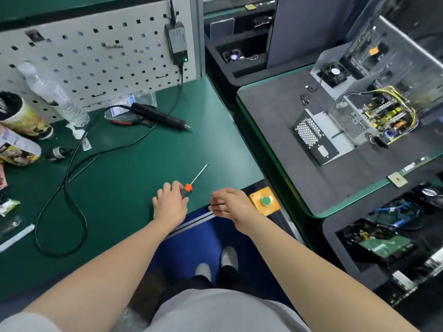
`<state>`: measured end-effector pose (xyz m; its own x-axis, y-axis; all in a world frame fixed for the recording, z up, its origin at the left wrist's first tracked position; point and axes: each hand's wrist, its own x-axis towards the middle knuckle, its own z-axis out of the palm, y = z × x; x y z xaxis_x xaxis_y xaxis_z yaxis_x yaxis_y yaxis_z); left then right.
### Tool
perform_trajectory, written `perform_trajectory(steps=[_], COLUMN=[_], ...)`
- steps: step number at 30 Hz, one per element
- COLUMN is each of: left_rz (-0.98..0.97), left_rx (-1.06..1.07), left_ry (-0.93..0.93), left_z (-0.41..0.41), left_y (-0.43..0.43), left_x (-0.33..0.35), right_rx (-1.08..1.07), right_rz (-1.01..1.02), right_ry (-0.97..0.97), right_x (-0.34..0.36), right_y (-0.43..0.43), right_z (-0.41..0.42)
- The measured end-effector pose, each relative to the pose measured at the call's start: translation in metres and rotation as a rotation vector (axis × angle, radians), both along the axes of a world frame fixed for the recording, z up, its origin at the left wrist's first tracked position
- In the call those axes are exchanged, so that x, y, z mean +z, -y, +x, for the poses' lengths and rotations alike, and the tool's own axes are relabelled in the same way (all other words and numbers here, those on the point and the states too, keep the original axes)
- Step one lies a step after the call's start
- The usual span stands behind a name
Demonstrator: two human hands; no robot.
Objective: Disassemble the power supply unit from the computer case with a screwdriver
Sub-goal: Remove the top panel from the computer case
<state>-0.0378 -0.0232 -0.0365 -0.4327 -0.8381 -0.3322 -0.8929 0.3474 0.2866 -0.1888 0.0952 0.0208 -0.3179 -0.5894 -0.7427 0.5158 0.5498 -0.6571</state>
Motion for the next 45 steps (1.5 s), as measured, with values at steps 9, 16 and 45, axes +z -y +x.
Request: perform_trajectory(steps=[9, 16, 45], left_rz=[0.456, 0.682, 1.143], left_rx=[0.147, -0.063, -1.199], left_ry=[-0.702, -0.821, -0.636], left_z=[-0.050, -0.126, -0.118], left_y=[-0.025, -0.076, -0.739], left_x=[0.047, 0.094, 0.199], right_rx=[-0.137, -0.443, -1.712], right_rz=[-0.100, -0.137, 0.105], right_ry=[-0.230, -0.466, -0.869], right_x=[0.013, 0.051, 0.130], right_y=[-0.009, -0.087, -0.721], right_z=[-0.002, -0.034, 0.111])
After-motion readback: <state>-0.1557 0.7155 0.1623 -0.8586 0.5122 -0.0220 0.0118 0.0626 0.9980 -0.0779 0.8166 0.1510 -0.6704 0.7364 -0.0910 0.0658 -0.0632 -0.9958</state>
